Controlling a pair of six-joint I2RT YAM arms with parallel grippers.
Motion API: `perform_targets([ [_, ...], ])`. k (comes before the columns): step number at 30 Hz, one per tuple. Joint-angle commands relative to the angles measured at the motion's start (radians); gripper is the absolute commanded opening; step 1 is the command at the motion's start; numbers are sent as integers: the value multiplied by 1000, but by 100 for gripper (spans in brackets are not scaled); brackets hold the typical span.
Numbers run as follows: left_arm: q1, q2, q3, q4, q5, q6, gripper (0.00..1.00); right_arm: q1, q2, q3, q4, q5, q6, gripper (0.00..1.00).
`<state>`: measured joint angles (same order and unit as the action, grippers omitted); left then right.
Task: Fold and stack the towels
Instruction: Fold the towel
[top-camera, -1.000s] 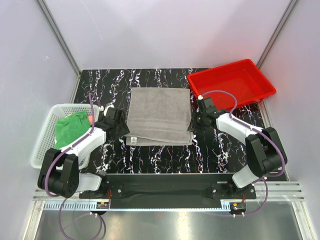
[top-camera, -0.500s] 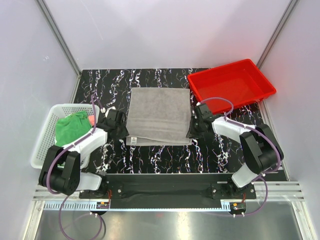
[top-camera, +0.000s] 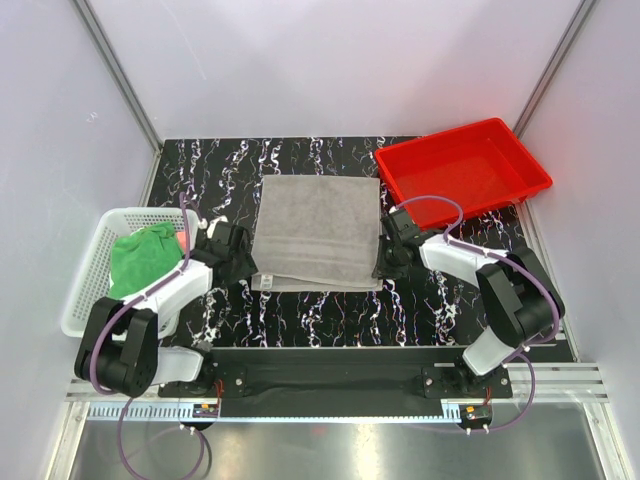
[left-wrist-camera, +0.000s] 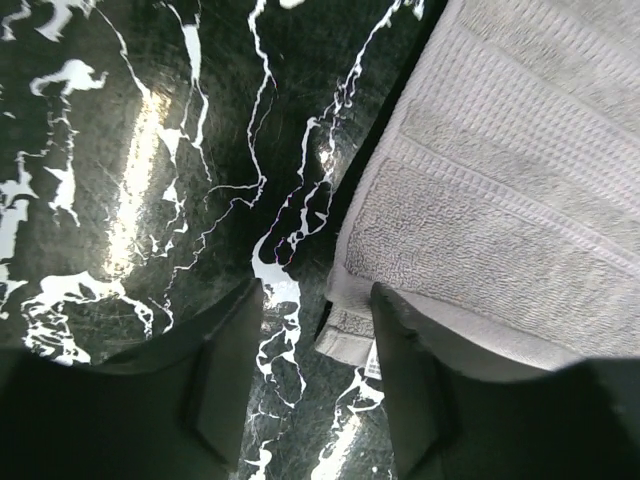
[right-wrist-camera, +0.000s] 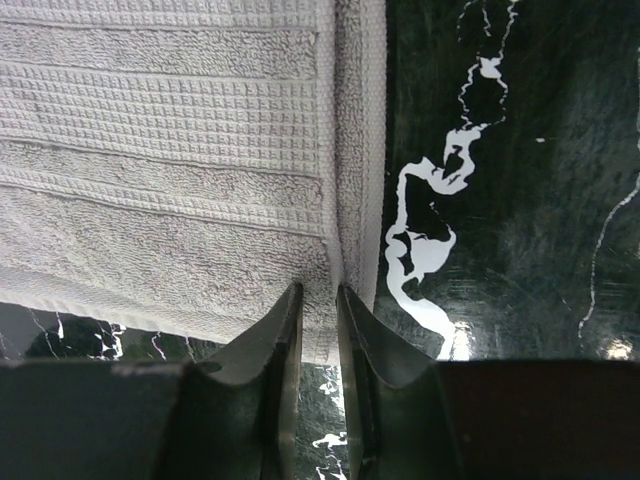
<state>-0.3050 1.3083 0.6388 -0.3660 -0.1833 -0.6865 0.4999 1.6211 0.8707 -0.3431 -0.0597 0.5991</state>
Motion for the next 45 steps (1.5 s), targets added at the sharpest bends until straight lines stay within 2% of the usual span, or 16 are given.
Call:
perform_targets([
  [1, 1, -52, 4, 36, -42, -8, 53, 14, -44, 31, -48, 52, -1, 27],
  [4, 1, -29, -1, 71, -13, -7, 52, 28, -44, 34, -60, 54, 5, 27],
  [11, 3, 26, -10, 111, 27, -5, 37, 49, -26, 27, -51, 80, 13, 27],
  [14, 3, 25, -10, 111, 30, 1, 27, 52, -10, 24, -39, 83, 14, 26],
  [15, 1, 25, -4, 108, 30, 1, 18, 52, -7, 27, -37, 83, 13, 25],
  [17, 3, 20, 2, 102, 34, 7, 10, 51, -6, 28, -37, 83, 13, 13],
  [18, 3, 19, 13, 93, 36, 8, 1, 55, -10, 31, -37, 84, 13, 9],
  [19, 3, 14, 18, 88, 41, 10, 0, 54, -12, 33, -39, 87, 11, 1],
  [37, 1, -78, 142, -34, 77, 24, 0, 54, -27, 185, -172, 130, -48, 0],
  [41, 1, -80, 136, -36, 79, 24, 0, 54, -29, 169, -174, 132, -38, 4],
  [45, 1, -75, 114, -25, 96, 22, 0, 54, -30, 117, -129, 89, -24, 0],
])
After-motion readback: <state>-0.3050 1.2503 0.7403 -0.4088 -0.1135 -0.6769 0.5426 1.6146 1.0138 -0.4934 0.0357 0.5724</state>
